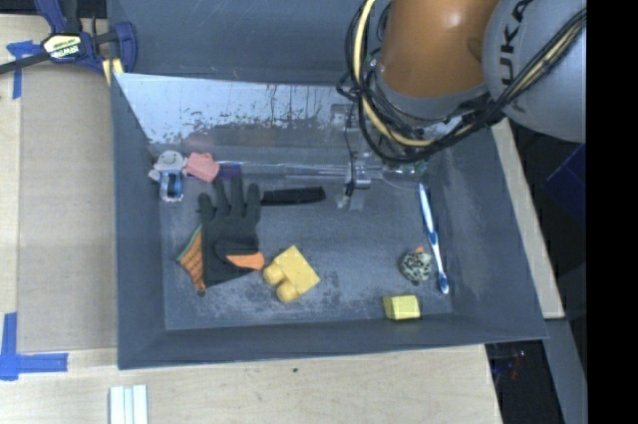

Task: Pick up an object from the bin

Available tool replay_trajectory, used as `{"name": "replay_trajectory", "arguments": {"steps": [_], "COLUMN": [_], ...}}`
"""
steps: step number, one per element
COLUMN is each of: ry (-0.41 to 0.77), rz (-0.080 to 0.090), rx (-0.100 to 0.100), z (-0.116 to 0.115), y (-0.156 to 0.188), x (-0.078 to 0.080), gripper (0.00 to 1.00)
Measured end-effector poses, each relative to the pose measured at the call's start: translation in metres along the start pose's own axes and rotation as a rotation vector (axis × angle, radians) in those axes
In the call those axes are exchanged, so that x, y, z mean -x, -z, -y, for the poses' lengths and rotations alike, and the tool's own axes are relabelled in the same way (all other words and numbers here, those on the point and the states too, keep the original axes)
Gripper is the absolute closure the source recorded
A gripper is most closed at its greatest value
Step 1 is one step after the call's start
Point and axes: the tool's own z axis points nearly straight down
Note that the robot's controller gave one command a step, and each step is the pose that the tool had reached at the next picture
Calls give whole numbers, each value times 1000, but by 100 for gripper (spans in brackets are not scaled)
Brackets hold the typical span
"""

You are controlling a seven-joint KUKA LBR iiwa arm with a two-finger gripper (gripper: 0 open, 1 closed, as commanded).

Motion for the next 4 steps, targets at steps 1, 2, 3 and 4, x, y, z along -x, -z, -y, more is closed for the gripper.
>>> {"name": "replay_trajectory", "arguments": {"steps": [1, 2, 3, 4], "ry": [-1, -13, -34, -34], "rz": [7, 12, 13, 11], "rx": [0, 1, 1, 1], "z": [0, -14, -21, -44], "y": [4, -95, -100, -114], "x": [2, 23, 24, 28], "gripper": [0, 0, 0, 0]}}
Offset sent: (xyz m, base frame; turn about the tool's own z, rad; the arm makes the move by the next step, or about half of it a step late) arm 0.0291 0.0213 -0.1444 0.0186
